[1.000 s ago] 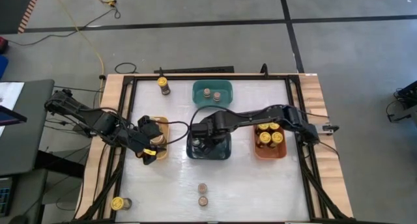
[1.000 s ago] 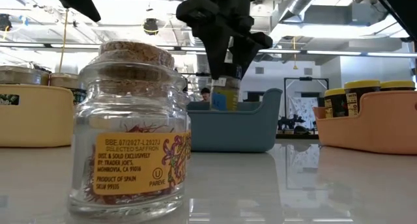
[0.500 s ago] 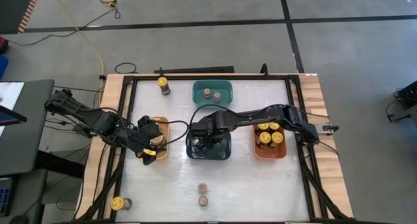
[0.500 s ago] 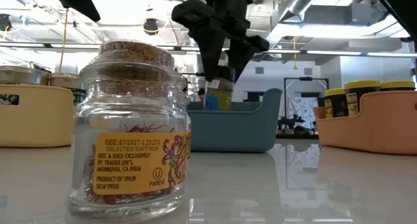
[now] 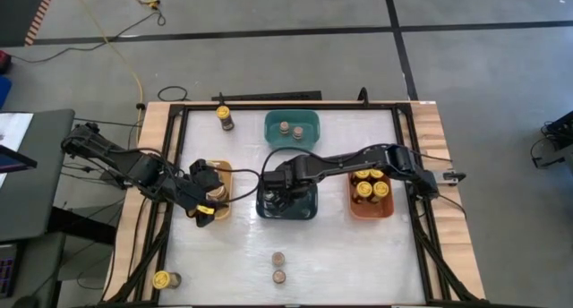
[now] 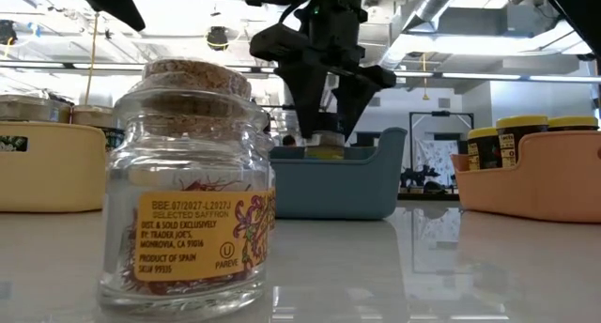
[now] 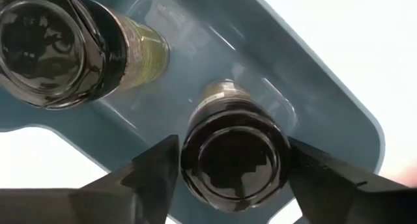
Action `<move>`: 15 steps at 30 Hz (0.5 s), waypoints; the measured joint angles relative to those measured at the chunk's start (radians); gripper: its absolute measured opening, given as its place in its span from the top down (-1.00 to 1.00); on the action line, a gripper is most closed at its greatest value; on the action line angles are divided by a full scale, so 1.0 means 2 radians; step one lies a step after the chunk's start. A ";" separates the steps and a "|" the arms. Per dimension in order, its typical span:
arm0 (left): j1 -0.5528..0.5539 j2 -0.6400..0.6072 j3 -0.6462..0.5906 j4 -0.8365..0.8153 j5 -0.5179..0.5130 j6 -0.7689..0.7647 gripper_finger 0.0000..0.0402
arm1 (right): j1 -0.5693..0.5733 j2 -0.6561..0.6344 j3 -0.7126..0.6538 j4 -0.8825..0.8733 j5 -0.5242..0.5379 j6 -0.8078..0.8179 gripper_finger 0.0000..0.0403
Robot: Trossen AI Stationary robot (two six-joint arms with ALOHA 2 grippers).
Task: Sort spices by type
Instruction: Put the black seasoning bottle into the blue bin, then put the brown seasoning bottle into the green bin
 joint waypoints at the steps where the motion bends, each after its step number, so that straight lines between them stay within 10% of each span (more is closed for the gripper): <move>1: 0.000 0.000 0.000 0.000 0.000 0.000 -0.54 | 0.000 0.000 0.000 0.000 0.000 0.001 -0.46; 15: 0.000 0.000 0.000 0.000 -0.002 0.012 -0.54 | 0.007 -0.033 0.024 -0.020 0.023 0.011 -0.93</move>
